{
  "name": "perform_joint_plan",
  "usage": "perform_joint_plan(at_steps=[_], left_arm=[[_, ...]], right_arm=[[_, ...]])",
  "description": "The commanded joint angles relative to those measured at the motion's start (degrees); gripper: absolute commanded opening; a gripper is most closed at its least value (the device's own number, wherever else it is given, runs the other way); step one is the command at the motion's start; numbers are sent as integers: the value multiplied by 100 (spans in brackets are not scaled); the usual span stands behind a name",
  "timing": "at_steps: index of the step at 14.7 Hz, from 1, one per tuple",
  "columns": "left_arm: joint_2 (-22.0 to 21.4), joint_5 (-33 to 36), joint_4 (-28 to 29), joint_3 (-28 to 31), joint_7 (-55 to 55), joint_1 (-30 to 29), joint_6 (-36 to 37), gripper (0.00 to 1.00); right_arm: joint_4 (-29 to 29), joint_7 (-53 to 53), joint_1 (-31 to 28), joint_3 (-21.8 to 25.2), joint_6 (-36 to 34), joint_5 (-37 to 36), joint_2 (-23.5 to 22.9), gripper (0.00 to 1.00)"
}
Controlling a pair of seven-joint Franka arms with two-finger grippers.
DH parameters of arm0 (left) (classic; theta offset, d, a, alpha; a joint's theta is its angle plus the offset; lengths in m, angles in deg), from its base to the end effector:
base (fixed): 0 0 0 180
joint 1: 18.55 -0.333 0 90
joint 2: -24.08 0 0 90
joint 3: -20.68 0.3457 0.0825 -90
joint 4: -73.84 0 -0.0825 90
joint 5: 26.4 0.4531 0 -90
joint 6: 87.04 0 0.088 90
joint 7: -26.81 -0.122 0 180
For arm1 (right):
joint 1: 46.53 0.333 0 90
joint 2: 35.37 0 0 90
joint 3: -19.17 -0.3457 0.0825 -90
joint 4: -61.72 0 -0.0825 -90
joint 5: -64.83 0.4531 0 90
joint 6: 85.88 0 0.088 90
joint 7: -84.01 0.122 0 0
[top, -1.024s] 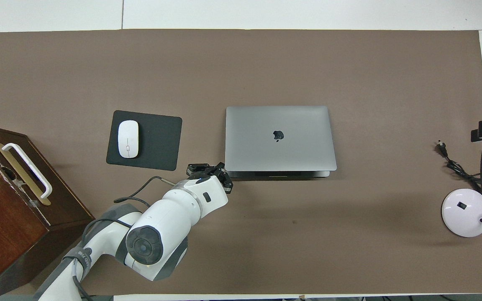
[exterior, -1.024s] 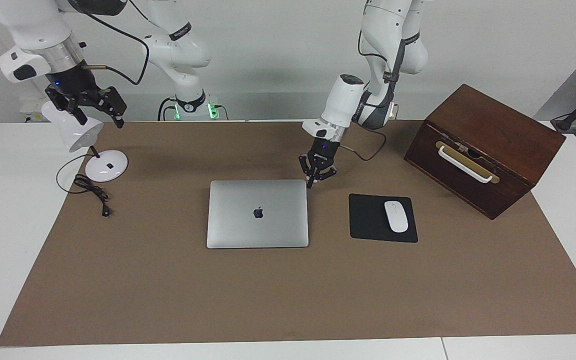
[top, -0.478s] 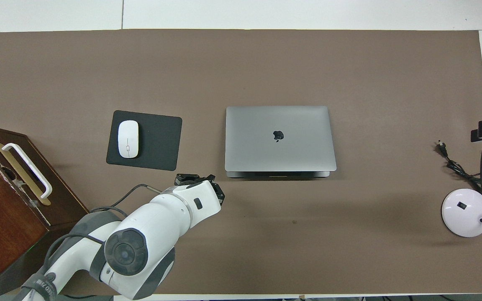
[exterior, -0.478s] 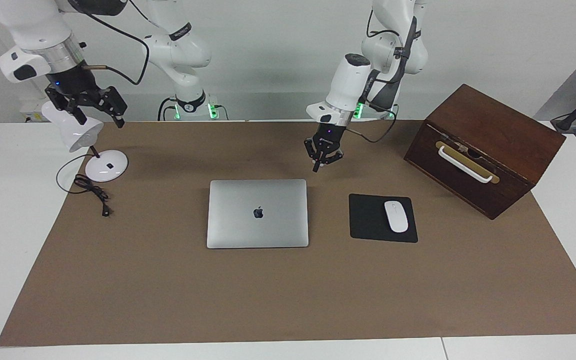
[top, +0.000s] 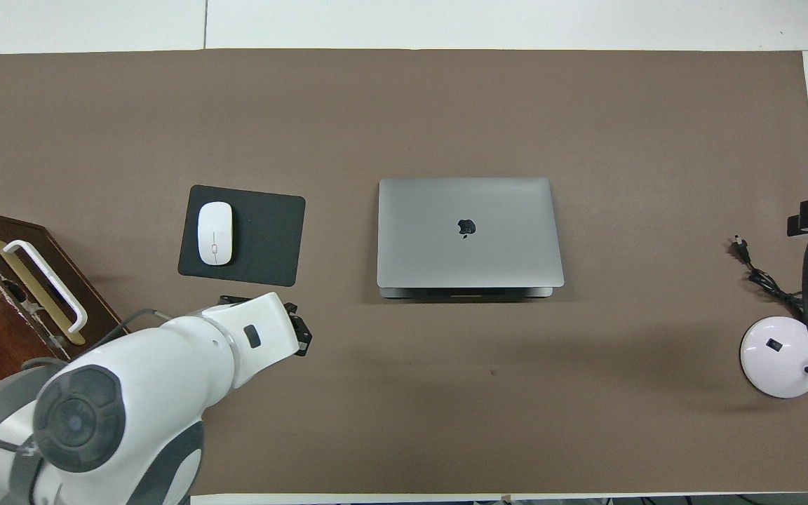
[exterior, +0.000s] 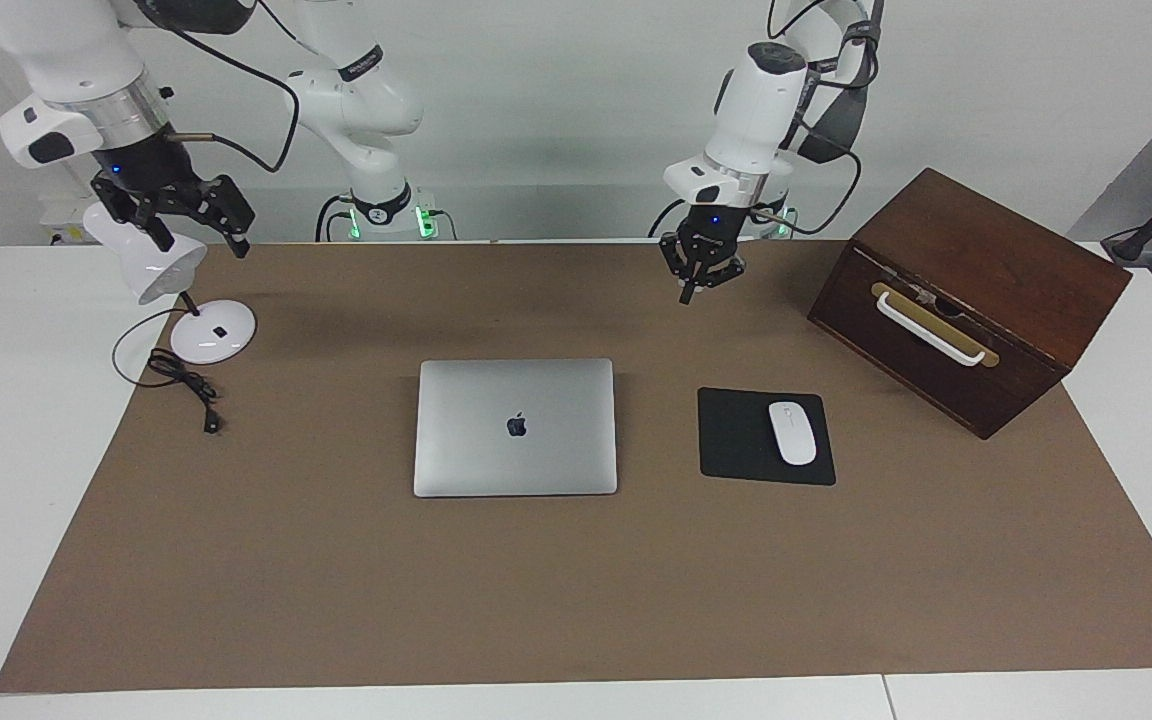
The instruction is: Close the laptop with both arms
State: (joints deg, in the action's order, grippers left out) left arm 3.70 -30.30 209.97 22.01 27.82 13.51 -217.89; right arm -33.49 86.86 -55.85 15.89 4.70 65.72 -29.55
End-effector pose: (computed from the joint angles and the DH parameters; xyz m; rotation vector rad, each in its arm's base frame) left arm 0.4440 -0.2663 0.4684 2.9002 -0.7119 0.3535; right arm 0.5869 -0.0585 0.6524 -3.1228 0.2431 -0.0327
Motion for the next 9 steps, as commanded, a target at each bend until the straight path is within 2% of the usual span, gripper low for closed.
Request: perform_joint_plan(at_steps=[1,4,9], left_arm=[[-106,-58,-516,-36,-469,-427,1058,0],[-115,-58,-964,-36,-908,-901,1877,0],[-115,-58,-1431,-28,-1593,-1692,2545,0]], right_arm=[[-236,-153,-70,-41,223,86,112,100],[-236,-153,-79,-32,223,86,112,100],[-227,-144,-62,-32,214,86,112,100]])
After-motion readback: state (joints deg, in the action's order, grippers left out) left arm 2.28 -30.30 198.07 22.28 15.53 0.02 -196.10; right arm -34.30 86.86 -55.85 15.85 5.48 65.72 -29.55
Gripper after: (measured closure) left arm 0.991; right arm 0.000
